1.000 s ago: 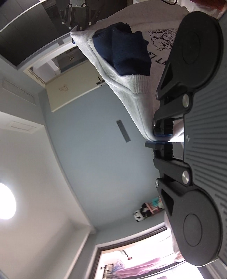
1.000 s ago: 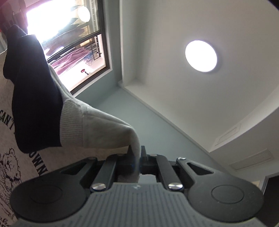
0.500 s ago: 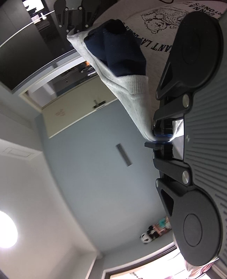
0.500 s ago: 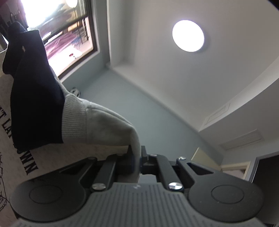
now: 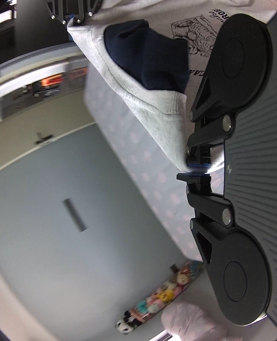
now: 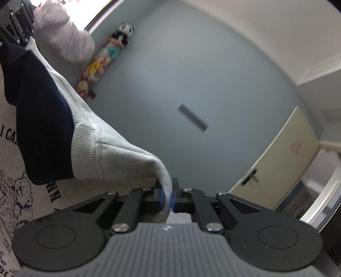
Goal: Fold clothes
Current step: 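Lift the sweatshirt high with both grippers and flip it over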
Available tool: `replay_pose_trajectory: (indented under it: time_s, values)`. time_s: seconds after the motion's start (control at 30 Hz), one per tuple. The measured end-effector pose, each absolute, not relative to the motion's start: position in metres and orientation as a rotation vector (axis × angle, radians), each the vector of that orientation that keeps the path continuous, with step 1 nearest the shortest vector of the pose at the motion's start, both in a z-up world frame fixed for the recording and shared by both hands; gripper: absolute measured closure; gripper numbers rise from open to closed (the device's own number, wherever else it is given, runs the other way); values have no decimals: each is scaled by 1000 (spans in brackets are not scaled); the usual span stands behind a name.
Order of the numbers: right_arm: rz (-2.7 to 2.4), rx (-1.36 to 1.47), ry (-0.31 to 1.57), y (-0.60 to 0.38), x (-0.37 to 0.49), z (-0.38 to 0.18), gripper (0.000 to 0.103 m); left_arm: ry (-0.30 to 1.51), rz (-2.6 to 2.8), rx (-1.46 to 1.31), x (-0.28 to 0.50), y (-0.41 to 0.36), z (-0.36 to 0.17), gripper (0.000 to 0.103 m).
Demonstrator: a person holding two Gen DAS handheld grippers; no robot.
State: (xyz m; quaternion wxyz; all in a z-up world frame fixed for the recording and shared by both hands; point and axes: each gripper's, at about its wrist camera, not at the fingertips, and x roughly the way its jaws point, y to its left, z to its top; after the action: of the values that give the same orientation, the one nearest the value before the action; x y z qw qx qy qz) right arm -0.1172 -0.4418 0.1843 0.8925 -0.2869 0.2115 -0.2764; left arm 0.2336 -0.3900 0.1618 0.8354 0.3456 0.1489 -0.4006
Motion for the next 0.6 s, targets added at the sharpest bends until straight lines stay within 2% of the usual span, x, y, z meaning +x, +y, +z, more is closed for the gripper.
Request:
replay_pose_trajectory:
  time_s: [0.33,0.6]
  values:
    - [-513,-413,711,-579,15,25,96,615,-796,764,377,-475,5,99]
    - [-452,-324,877,-639,139,-101,95,783,-764,774,421,-507,-115,98]
